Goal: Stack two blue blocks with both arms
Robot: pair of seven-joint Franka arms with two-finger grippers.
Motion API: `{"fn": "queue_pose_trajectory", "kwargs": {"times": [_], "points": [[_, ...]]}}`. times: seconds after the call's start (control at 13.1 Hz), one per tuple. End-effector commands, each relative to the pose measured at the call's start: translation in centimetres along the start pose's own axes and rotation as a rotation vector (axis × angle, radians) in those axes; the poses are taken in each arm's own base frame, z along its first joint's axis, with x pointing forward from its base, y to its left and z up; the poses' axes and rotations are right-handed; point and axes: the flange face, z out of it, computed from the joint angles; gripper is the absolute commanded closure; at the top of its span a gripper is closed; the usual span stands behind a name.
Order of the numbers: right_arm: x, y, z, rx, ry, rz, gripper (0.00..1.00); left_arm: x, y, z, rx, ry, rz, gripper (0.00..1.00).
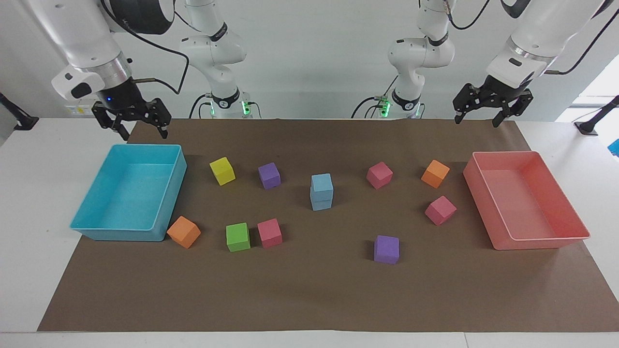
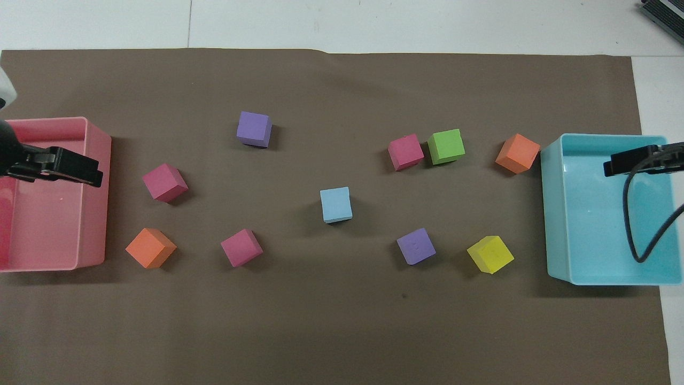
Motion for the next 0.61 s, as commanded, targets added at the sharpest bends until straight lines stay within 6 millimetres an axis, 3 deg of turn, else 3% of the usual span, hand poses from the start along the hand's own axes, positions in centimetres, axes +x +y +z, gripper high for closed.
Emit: {"fn": "queue_pose_trajectory", "kwargs": {"times": [0.0, 0.53], "points": [[-1.7, -0.4, -2.3, -0.053, -0.025, 0.008, 0.00, -1.1, 0.0, 0.4, 0.020, -0.018, 0.015, 0.00], [-3.5, -1.2, -3.8, -0.063, -0.055, -0.015, 0.00, -1.3, 0.7, 0.3, 0.026, -0.004, 0.023, 0.00]]}}
